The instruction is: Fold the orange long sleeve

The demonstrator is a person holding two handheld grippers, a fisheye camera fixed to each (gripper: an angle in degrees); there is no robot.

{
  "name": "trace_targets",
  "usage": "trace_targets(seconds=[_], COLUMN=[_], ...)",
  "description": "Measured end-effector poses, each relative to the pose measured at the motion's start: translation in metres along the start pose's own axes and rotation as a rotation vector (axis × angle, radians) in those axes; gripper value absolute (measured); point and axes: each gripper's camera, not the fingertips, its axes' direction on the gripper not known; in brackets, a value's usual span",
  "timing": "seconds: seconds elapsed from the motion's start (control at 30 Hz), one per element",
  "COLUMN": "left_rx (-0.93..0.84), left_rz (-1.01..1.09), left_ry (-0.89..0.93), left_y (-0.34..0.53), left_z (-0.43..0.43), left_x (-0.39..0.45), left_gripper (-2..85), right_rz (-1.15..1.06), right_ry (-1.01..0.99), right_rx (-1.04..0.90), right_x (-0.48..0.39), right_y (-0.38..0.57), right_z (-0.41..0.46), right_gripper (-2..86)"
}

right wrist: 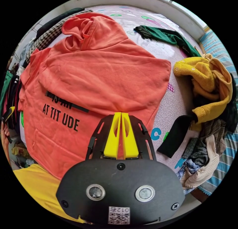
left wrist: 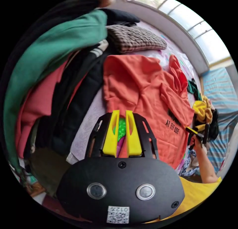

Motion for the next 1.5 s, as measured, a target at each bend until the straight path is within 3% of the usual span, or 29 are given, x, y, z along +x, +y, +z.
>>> trace_targets(seconds=[0.07,0.2,0.33,0.5,0.6,0.8,0.87,1.0,1.07,1.17,1.33,1.5], left_rx=[-0.027,-0.002,-0.058,-0.029,0.045,0.082,0.079,0.056,0.033,0.016,0.016,0.054], left_rz=[-0.124,-0.161,-0.117,-0.021,0.174,0.75,0.915,1.098,1.199,1.321,1.477,1.663], left_ry=[0.093,0.133,-0.048,-0.092,-0.16,-0.5,-0.563,-0.593,-0.614,-0.671,-0.667,-0.615], left_y=[0.005,-0.003,-0.022,-0.036,-0.052,-0.084,-0.095,-0.108,-0.113,-0.111,-0.107,-0.104], left_z=[-0.002,-0.003,-0.001,-0.041,-0.098,-0.196,-0.226,-0.258,-0.264,-0.264,-0.268,-0.285], left_x=[-0.035,-0.042,-0.012,0.03,0.078,0.202,0.239,0.289,0.319,0.348,0.371,0.378], left_gripper=[6.5,7.6,4.8,1.7,0.9,0.3,0.3,0.2,0.1,0.1,0.2,0.3], right_rz=[0.01,0.044,0.084,0.128,0.12,0.158,0.165,-0.079,-0.361,-0.658,-0.952,-1.187], right_ry=[0.031,0.034,0.022,0.023,0.035,-0.017,-0.002,-0.063,-0.263,-0.343,-0.351,-0.252], right_rx=[0.008,0.012,0.023,0.012,-0.003,-0.052,0.045,0.338,0.554,0.721,0.716,0.678], right_x=[-0.01,-0.017,-0.022,-0.028,-0.033,-0.028,-0.042,-0.118,-0.18,-0.244,-0.295,-0.318], right_y=[0.002,0.004,0.011,0.016,0.019,0.028,0.033,0.046,0.059,0.065,0.044,0.046], right_z=[0.0,0.0,-0.001,-0.001,-0.002,-0.007,-0.037,-0.113,-0.166,-0.217,-0.252,-0.259], right_gripper=[1.0,1.0,1.0,0.8,0.8,0.8,0.8,1.3,2.8,6.9,11.5,10.8])
